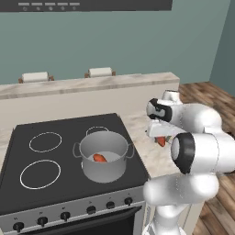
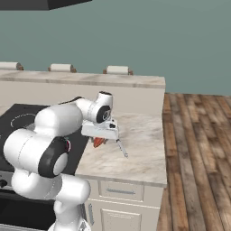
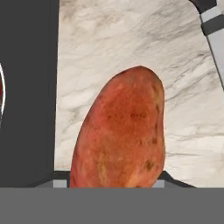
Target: Put the sweet potato and sweet potato in the pot. Retrieve the spatula and lightly stir the vegetables in the pot.
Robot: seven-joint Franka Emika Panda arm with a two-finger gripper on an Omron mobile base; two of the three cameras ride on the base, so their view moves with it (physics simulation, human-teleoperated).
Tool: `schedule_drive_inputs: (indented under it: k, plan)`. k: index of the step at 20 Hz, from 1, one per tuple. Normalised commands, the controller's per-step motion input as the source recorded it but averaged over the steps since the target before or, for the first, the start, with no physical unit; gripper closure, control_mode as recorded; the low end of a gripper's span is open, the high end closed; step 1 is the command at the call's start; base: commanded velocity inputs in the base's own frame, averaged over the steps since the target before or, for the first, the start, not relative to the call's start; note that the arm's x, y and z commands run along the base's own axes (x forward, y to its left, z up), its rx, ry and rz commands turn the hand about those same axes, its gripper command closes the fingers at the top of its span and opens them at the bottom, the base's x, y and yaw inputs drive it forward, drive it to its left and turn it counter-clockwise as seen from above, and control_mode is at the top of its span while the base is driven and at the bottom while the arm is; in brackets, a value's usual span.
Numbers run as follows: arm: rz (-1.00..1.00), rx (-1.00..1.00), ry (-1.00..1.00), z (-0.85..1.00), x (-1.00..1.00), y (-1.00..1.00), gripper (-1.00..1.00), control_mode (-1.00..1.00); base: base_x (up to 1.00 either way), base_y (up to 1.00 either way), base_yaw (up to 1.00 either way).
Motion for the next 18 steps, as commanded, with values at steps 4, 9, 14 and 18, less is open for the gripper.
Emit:
schedule_drive_inputs:
  k: [4,9,14,18]
  plan:
    - [0.01,0.00,-0.19,1.00,-0.93,0.31,1.00,-1.00,0.00,0.00,0.00]
    - [0.15,0.00,-0.09,0.99,-0.54,0.93,1.00,-1.00,0.00,0.00,0.00]
    - [0.22,0.00,-0.09,0.60,-0.13,0.96,1.00,-1.00,0.00,0.00,0.00]
    - [0.35,-0.02,0.07,0.00,0.42,1.00,1.00,-1.00,0.00,0.00,0.00]
